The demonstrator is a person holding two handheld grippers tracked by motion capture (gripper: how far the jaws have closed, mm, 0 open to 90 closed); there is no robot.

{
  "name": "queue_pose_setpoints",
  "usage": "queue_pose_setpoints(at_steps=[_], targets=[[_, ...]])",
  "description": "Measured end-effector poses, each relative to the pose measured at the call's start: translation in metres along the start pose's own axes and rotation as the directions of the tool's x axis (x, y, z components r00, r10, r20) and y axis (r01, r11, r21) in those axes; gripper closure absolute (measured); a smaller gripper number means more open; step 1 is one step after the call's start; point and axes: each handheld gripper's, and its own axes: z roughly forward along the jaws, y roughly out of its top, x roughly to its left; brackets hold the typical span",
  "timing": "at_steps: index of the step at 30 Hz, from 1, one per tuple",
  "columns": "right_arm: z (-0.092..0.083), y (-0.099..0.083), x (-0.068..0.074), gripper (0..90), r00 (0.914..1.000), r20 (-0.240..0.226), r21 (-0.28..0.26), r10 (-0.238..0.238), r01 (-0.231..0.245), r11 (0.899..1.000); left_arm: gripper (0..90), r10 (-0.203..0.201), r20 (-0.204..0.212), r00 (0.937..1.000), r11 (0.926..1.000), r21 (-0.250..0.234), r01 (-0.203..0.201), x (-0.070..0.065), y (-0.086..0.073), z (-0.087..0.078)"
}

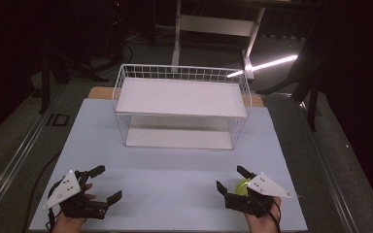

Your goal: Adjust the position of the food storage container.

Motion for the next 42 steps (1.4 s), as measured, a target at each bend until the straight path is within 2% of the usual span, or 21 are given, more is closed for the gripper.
queue_pose_setpoints(at_steps=[2, 7, 8, 9, 11, 13, 17, 19, 21, 24, 25, 26, 28, 30, 31, 32, 35, 42], targets=[[-0.001, 0.001, 0.001, 14.1, 0.9998, -0.022, -0.004, -0.001, 0.001, 1.000, 1.5, -0.006, 0.001, 1.0000, 1.0000, -0.002, 0.006, 0.000, 0.000, 0.000], [-0.005, 0.006, 0.002, 11.9, 0.9996, -0.018, -0.028, -0.024, 0.023, 0.999, 1.5, -0.004, 0.007, 1.0000, 1.0000, -0.001, 0.004, -0.002, 0.000, 0.000], [-0.003, 0.008, 0.002, 11.0, 0.9998, -0.004, 0.015, -0.020, 0.020, 1.000, 1.5, -0.003, 0.011, 0.9999, 1.0000, -0.004, 0.003, -0.003, 0.001, 0.000], [-0.003, 0.008, 0.002, 11.0, 0.9998, 0.020, 0.012, -0.002, 0.002, 1.000, 1.5, -0.003, 0.011, 0.9999, 1.0000, -0.004, 0.003, -0.003, 0.001, 0.000], [-0.002, 0.008, 0.000, 11.6, 0.9995, -0.010, 0.026, 0.030, -0.030, 0.999, 1.5, 0.001, 0.013, 0.9999, 1.0000, -0.003, -0.001, -0.005, 0.001, 0.000], [-0.003, 0.008, 0.001, 17.7, 1.0000, 0.007, 0.041, 0.002, -0.002, 0.999, 1.5, 0.006, 0.016, 0.9998, 1.0000, -0.002, -0.006, -0.006, 0.001, 0.001], [-0.012, 0.006, -0.003, 40.1, 0.9998, 0.010, 0.057, -0.017, 0.016, 0.998, 1.5, 0.010, 0.031, 0.9995, 0.9999, -0.001, -0.010, -0.008, 0.002, 0.003], [-0.017, 0.005, -0.008, 47.9, 0.9999, 0.013, 0.083, 0.005, -0.006, 0.997, 1.5, 0.010, 0.032, 0.9994, 0.9999, -0.001, -0.010, -0.008, 0.002, 0.004], [-0.024, 0.001, -0.016, 53.8, 0.9988, 0.041, 0.091, 0.028, -0.032, 0.995, 1.5, 0.011, 0.034, 0.9994, 0.9999, 0.001, -0.011, -0.009, 0.002, 0.005], [-0.034, -0.006, -0.026, 61.4, 0.9964, 0.081, 0.115, 0.026, -0.035, 0.993, 1.5, 0.020, 0.038, 0.9991, 0.9998, 0.008, -0.021, -0.011, 0.002, 0.006], [-0.037, -0.008, -0.030, 66.4, 0.9957, 0.088, 0.120, 0.030, -0.041, 0.992, 1.5, 0.020, 0.038, 0.9991, 0.9998, 0.008, -0.021, -0.011, 0.002, 0.006], [-0.037, -0.008, -0.030, 66.4, 0.9957, 0.088, 0.120, 0.030, -0.041, 0.992, 1.5, 0.021, 0.038, 0.9991, 0.9997, 0.008, -0.022, -0.011, 0.002, 0.006], [-0.050, -0.013, -0.039, 78.2, 0.9912, 0.121, 0.124, 0.055, -0.070, 0.990, 1.5, 0.015, 0.037, 0.9992, 0.9999, 0.006, -0.015, -0.011, 0.001, 0.006], [-0.059, -0.016, -0.044, 85.9, 0.9881, 0.144, 0.126, 0.056, -0.074, 0.989, 1.5, 0.012, 0.037, 0.9992, 0.9999, 0.006, -0.012, -0.011, 0.001, 0.007], [-0.059, -0.016, -0.044, 85.9, 0.9881, 0.144, 0.126, 0.056, -0.074, 0.989, 1.5, 0.012, 0.037, 0.9992, 0.9999, 0.006, -0.012, -0.011, 0.001, 0.007], [-0.066, -0.019, -0.048, 89.6, 0.9871, 0.150, 0.143, 0.055, -0.077, 0.987, 1.5, 0.016, 0.039, 0.9991, 0.9999, 0.005, -0.016, -0.011, 0.002, 0.007], [-0.072, -0.024, -0.052, 89.8, 0.9857, 0.159, 0.161, 0.054, -0.080, 0.984, 1.5, 0.018, 0.039, 0.9991, 0.9998, 0.006, -0.019, -0.011, 0.002, 0.006], [-0.090, -0.048, -0.066, 90.0, 0.9688, 0.236, 0.216, 0.075, -0.128, 0.968, 1.5, 0.020, 0.041, 0.9990, 0.9998, 0.006, -0.020, -0.011, 0.002, 0.007]])
